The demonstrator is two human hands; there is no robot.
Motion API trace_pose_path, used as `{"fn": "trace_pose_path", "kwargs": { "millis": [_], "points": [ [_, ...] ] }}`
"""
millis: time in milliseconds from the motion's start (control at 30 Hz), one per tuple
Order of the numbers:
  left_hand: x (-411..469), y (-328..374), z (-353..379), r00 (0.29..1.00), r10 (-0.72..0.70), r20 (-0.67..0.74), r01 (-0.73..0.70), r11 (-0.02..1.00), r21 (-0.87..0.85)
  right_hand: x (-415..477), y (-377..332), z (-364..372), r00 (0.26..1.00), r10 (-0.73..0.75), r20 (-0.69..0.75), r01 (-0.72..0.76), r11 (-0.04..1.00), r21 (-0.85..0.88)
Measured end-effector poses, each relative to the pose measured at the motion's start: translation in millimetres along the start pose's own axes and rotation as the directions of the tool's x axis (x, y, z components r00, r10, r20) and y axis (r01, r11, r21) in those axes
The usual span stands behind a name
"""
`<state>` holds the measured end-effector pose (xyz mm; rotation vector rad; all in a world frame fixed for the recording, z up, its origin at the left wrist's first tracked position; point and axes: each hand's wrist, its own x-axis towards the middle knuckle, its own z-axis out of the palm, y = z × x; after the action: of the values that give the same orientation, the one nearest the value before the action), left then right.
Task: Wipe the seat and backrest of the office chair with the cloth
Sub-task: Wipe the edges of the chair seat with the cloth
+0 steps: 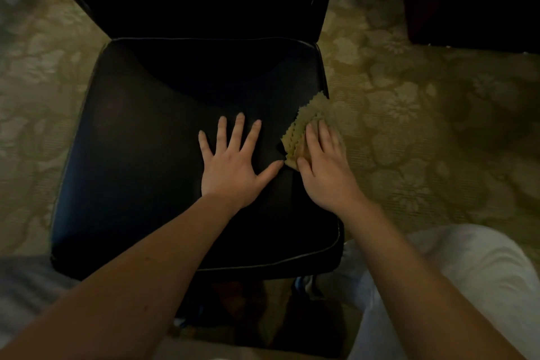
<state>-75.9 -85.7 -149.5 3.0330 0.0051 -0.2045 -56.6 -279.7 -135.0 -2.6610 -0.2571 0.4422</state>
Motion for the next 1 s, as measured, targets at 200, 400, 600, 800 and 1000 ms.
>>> {"fn": "trace_pose_path", "kwargs": {
  "millis": [200, 400, 600, 800, 1000],
  "points": [
    [0.7, 0.9, -1.0, 1.0, 0.0, -0.011, 0.0, 1.0, -0.017, 23.2, -1.6, -8.6, 1.0, 0.011, 0.022, -0.011, 1.0, -0.014],
    [1.9, 0.6, -0.7, 1.0, -0.001, -0.003, 0.001, 0.999, -0.033, 34.1, -5.5, -15.5, 0.999, 0.02, 0.028, -0.02, 1.0, 0.003],
    [1.5, -1.7, 0.3, 1.0, 0.008, -0.001, -0.008, 1.0, -0.028, 6.3, -2.8, -2.5, 1.0, 0.016, 0.008, -0.016, 1.0, -0.014],
    [0.8, -2.6, 1.4, 1.0, 0.017, -0.015, -0.018, 0.999, -0.04, 13.9, -3.8, -8.2, 0.999, 0.017, 0.046, -0.016, 1.0, -0.026],
    [0.6, -2.0, 1.4, 1.0, 0.014, -0.027, -0.016, 0.998, -0.054, 42.6, -9.2, -18.8, 0.999, 0.027, 0.043, -0.025, 0.999, -0.041]
  ]
}}
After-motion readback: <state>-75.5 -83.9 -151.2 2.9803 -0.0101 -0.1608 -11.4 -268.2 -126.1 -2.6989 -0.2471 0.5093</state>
